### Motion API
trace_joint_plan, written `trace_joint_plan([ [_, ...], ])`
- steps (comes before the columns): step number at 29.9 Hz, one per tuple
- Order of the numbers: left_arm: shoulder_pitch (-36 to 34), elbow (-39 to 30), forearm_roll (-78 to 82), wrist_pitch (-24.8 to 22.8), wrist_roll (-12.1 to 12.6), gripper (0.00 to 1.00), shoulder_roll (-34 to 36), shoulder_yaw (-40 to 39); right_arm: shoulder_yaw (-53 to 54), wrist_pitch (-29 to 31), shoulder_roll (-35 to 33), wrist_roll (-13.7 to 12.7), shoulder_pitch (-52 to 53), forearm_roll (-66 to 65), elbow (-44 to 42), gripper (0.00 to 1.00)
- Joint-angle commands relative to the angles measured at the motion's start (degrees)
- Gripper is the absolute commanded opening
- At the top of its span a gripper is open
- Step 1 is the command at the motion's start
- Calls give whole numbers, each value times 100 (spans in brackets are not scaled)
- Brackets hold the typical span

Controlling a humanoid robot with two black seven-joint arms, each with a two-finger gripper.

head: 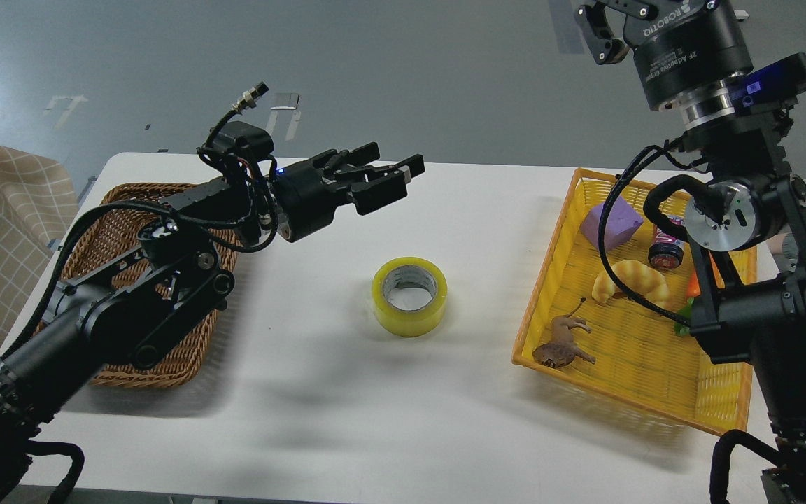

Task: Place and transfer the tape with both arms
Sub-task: 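Reach the left gripper toward the tape roll on the table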

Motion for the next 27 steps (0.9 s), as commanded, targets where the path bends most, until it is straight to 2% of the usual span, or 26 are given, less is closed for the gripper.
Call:
trace_joint_plan([
  [1,-136,465,372,347,-296,97,-2,498,7,0,5,0,9,0,13,100],
  [3,-319,912,644,812,-560,97,-2,971,7,0,-13,0,9,0,48,100],
  [12,-839,1951,689,1447,-763,97,-63,2222,16,0,-65,0,-26,0,136,100],
  [18,-936,2662,628,1859,-1049,97,-186,2906,16,0,-57,8,-26,0,145,100],
  [21,-953,2961,619,2017,-1049,93,-291,3004,16,0,-65,8,-18,0,180,100],
  [27,-945,3059,619,2123,-1049,92,-459,3048,8,0,-65,8,-26,-9,162,100],
])
